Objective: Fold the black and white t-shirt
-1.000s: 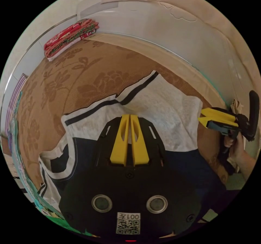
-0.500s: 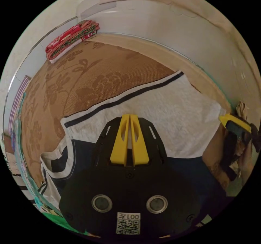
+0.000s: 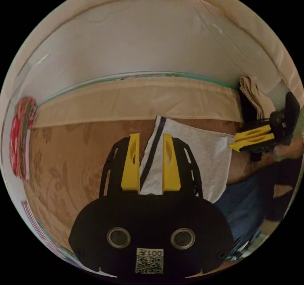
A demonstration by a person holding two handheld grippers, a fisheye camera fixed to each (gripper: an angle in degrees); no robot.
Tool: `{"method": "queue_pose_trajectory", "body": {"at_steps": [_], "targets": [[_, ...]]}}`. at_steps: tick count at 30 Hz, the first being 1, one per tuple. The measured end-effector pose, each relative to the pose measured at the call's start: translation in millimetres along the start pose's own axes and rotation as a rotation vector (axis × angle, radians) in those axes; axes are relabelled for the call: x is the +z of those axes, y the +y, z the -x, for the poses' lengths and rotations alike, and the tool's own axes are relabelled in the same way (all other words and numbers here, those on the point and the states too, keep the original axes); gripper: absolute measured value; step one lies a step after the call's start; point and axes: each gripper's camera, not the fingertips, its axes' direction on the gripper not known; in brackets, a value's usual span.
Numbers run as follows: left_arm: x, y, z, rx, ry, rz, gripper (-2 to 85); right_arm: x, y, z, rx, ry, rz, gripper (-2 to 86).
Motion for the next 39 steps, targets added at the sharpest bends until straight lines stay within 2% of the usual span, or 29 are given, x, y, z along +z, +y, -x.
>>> {"method": "queue_pose_trajectory", "body": {"at_steps": [2,6,11,16,20,22,26,30,33,37,39], "targets": [[11,-18,9,0.083,0.053,0.069,7.2,2,-1,-1,-0.009,-0.012,0.003,1.3],[18,-25,17,0.109,0.017,0.114,7.8,5,-4,3,-0.039,-0.02,0.002,1.3],[9,-7,21,0.097,-0.012,0.071,-0.3,9,-4,14,-0.047,-0.016,-0.005,1.3],[-41,39,25,0.017,-0.019,-0.12,-0.9,0,-2,36,-0.08,-0.018,-0.044,1.2],[-103,115,20,-0.034,-0.079,-0.268,-1.0,-25,2,78,-0.297,-0.099,-0.154,1.2],[-127,155,14,-0.036,-0.095,-0.273,-1.0,-34,6,101,-0.426,-0.145,-0.165,1.2],[-168,247,-4,-0.101,-0.087,-0.238,-0.9,-41,26,155,-0.743,-0.264,-0.084,1.2],[-161,316,-28,-0.194,-0.033,-0.182,-0.9,-22,53,207,-0.998,-0.299,0.069,1.4],[-128,368,-47,-0.311,-0.013,-0.098,-0.9,0,70,239,-1.131,-0.299,0.158,1.7],[-78,440,-75,-0.513,0.127,-0.041,-0.9,32,93,267,-1.241,-0.328,0.32,2.5],[-64,465,-85,-0.568,0.141,-0.004,-1.0,40,105,280,-1.275,-0.309,0.396,3.2]]}}
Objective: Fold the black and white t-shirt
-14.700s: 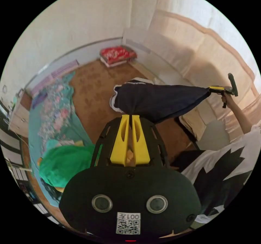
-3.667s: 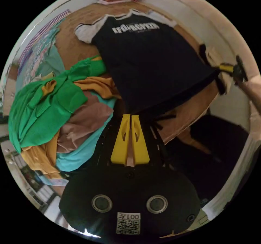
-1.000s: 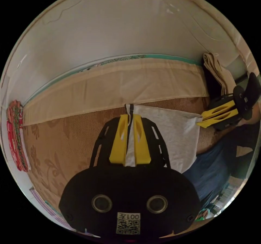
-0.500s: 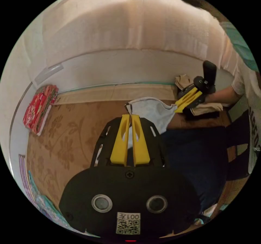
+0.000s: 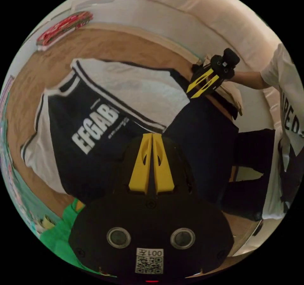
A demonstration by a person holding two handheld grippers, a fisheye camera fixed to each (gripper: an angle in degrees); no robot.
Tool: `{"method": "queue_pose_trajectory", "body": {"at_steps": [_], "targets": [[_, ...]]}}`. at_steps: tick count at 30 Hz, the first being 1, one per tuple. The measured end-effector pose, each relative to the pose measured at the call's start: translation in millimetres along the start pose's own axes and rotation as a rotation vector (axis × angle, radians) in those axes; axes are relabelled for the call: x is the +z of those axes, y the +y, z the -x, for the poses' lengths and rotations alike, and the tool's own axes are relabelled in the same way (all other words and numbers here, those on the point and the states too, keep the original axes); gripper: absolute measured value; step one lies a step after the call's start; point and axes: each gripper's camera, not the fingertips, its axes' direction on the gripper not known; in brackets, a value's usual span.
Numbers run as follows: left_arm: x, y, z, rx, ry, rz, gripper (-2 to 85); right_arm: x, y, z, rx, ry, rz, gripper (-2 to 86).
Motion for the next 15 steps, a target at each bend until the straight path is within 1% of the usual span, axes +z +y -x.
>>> {"method": "queue_pose_trajectory", "body": {"at_steps": [2,4,6,7,9,11,12,14,15], "targets": [[1,20,16,-0.053,-0.045,-0.017,-1.0,-5,-6,3,0.044,0.05,-0.013,3.0],[-5,20,38,-0.07,-0.101,-0.062,-1.0,-13,-13,-2,0.132,0.161,-0.036,3.1],[-12,10,68,-0.09,-0.14,-0.124,-1.0,-15,-25,-18,0.268,0.351,-0.028,4.1],[-14,0,91,-0.095,-0.146,-0.162,-1.0,-14,-30,-23,0.294,0.377,-0.016,4.5],[-14,-17,128,-0.114,-0.142,-0.221,-1.2,-6,-48,-39,0.361,0.364,-0.012,7.1],[-3,-37,177,-0.162,-0.094,-0.265,-1.4,4,-62,-45,0.383,0.338,-0.013,8.1],[1,-41,189,-0.173,-0.073,-0.269,-1.4,13,-72,-45,0.38,0.348,0.015,8.2],[21,-53,228,-0.229,0.007,-0.271,-1.2,23,-85,-40,0.357,0.391,0.043,7.1],[27,-54,236,-0.241,0.028,-0.265,-1.2,27,-91,-36,0.334,0.385,0.039,4.9]]}}
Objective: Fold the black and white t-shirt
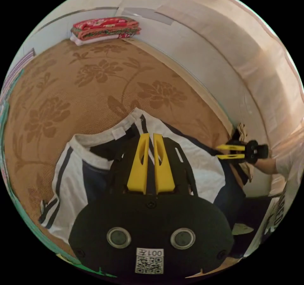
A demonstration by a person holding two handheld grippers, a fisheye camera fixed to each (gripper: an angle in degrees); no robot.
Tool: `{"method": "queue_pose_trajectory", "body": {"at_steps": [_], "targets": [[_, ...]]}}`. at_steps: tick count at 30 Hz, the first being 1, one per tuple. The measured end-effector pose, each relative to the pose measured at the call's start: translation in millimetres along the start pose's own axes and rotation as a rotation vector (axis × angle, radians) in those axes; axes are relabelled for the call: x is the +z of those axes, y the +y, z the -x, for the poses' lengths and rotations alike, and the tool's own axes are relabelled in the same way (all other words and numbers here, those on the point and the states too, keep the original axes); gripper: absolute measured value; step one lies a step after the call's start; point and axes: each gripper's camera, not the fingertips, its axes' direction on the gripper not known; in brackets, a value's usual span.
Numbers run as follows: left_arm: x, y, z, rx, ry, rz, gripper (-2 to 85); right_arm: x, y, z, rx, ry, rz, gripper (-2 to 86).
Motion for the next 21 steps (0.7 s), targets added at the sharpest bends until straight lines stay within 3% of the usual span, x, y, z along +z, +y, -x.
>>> {"method": "queue_pose_trajectory", "body": {"at_steps": [4,15,18,21], "targets": [[35,0,44,-0.087,0.069,0.013,-1.0,-4,-7,17,-0.023,0.082,-0.029,2.1],[87,3,81,-0.05,0.057,-0.078,-1.0,8,-41,10,0.057,0.317,0.079,0.6],[96,13,90,-0.033,0.05,-0.077,-1.0,19,-47,-7,0.15,0.271,0.11,0.6],[70,50,104,-0.057,0.065,-0.195,-1.0,21,-59,-9,0.124,0.278,0.128,0.8]]}}
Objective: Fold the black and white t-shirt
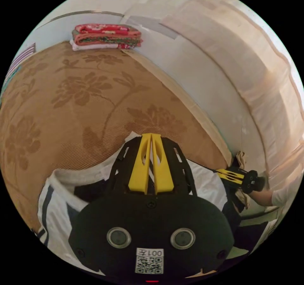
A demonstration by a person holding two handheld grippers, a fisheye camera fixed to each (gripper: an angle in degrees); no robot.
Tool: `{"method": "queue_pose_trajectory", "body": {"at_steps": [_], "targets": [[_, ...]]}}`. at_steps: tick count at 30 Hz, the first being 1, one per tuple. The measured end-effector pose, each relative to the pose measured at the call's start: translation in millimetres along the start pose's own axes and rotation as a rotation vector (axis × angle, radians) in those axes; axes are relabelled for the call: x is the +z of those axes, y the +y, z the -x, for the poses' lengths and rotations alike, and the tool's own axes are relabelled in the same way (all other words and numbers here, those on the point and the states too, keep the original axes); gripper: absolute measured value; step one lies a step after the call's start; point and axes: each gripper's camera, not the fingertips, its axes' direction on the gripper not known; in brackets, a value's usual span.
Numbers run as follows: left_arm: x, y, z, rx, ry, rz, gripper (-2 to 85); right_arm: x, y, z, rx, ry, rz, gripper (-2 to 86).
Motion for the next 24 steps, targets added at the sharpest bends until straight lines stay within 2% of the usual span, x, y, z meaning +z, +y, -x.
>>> {"method": "queue_pose_trajectory", "body": {"at_steps": [3,6,8,11,12,15,17,18,20,24], "targets": [[-61,50,24,-0.025,-0.054,-0.089,-0.9,-9,-9,-11,0.029,-0.032,-0.002,1.1],[-124,114,59,-0.076,-0.279,-0.055,-0.9,-24,-10,-37,0.113,-0.062,0.005,1.4],[-166,164,86,-0.128,-0.533,0.024,-0.9,-36,-15,-49,0.139,-0.019,0.024,1.8],[-194,220,123,-0.218,-0.712,0.129,-0.7,-64,-50,-51,0.086,-0.048,-0.05,3.0],[-197,230,132,-0.254,-0.699,0.134,-0.6,-72,-76,-46,0.037,-0.096,-0.097,3.8],[-201,274,173,-0.409,-0.504,0.083,1.6,-80,-158,-26,-0.031,-0.167,-0.244,6.6],[-196,300,197,-0.5,-0.314,-0.012,2.5,-79,-215,-12,-0.07,-0.245,-0.328,7.7],[-195,305,201,-0.513,-0.279,-0.042,2.4,-75,-253,-1,-0.103,-0.297,-0.365,8.4],[-183,321,214,-0.538,-0.16,-0.119,1.5,-66,-309,19,-0.159,-0.376,-0.395,9.6],[-165,337,221,-0.522,-0.108,-0.148,-0.4,-38,-424,70,-0.319,-0.54,-0.358,11.4]]}}
